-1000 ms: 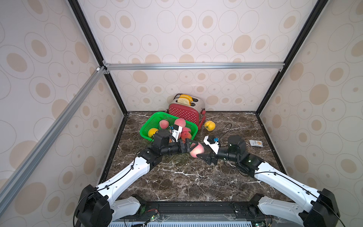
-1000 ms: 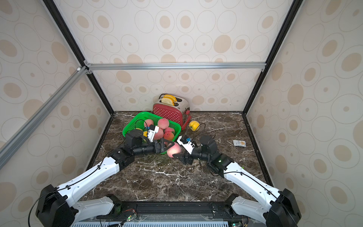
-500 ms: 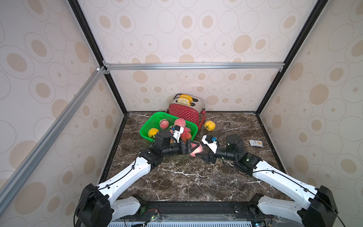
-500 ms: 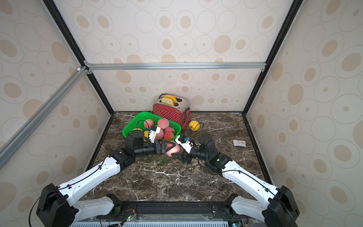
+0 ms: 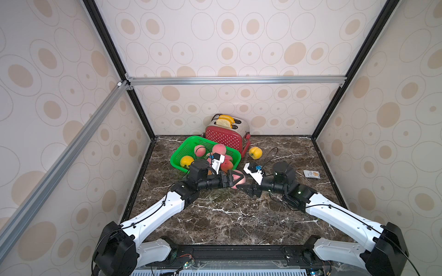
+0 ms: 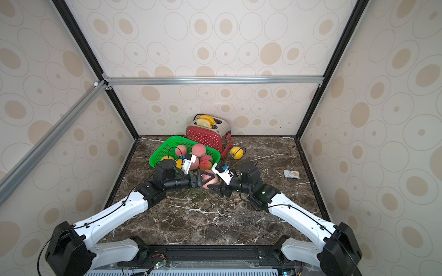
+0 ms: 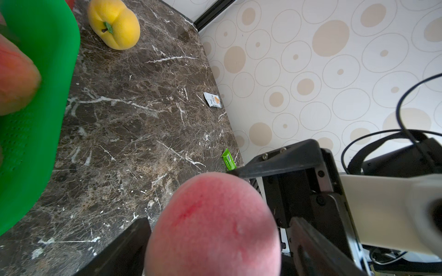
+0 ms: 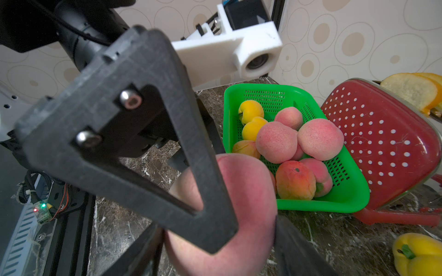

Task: Put the peaches into the basket
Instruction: Place the peach in the basket.

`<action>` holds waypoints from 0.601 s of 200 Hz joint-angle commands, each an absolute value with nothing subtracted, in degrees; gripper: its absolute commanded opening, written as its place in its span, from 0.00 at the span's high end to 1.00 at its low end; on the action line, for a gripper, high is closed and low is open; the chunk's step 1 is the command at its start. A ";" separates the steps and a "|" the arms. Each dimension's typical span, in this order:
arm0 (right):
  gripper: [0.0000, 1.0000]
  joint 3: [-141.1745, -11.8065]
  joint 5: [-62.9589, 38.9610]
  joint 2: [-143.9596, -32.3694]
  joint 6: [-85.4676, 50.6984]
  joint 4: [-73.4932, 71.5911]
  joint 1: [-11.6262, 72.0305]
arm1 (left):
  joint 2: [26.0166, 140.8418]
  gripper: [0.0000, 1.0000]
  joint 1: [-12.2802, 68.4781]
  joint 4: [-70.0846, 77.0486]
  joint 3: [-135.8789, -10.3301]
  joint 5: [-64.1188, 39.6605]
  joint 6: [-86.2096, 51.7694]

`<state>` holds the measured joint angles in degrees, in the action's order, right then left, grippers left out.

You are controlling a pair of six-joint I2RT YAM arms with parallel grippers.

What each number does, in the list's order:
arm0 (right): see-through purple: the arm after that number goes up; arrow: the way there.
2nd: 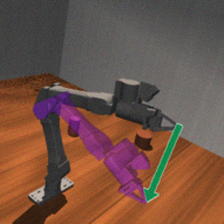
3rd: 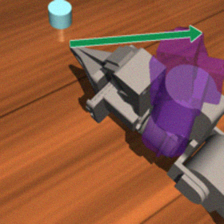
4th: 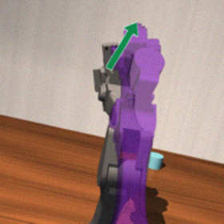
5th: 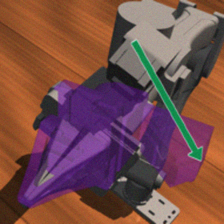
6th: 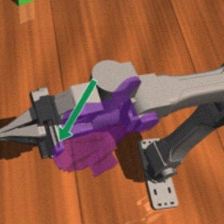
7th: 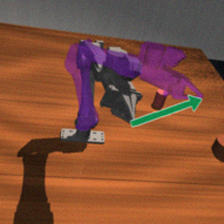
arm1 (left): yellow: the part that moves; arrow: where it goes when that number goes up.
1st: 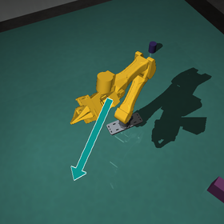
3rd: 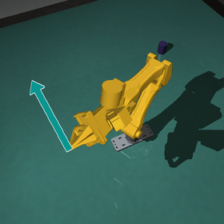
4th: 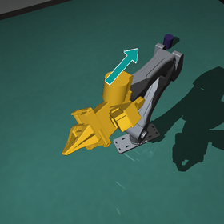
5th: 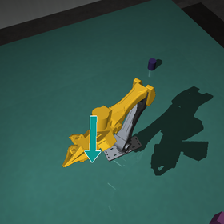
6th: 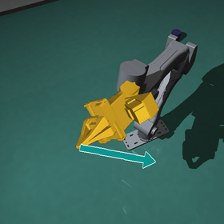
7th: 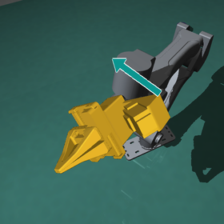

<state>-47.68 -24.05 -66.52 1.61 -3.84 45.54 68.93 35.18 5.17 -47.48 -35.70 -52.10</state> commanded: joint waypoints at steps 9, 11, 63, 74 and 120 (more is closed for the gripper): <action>0.28 -49.91 -22.35 -67.28 2.12 -4.18 45.86 | 69.01 0.09 35.79 7.73 -47.38 -36.92 -53.34; 0.28 -49.92 -22.29 -67.36 2.18 -4.14 45.87 | 68.93 0.10 35.78 7.73 -47.42 -36.96 -53.35; 0.28 -50.71 -21.88 -68.09 2.12 -3.88 45.92 | 68.22 0.25 35.82 7.73 -46.76 -37.35 -53.27; 0.28 -50.73 -21.77 -68.12 2.27 -3.71 45.97 | 68.28 0.30 35.82 7.73 -46.78 -37.35 -53.28; 0.22 -50.67 -21.29 -68.01 2.46 -2.96 45.96 | 67.83 0.33 35.82 5.01 -47.86 -36.06 -51.49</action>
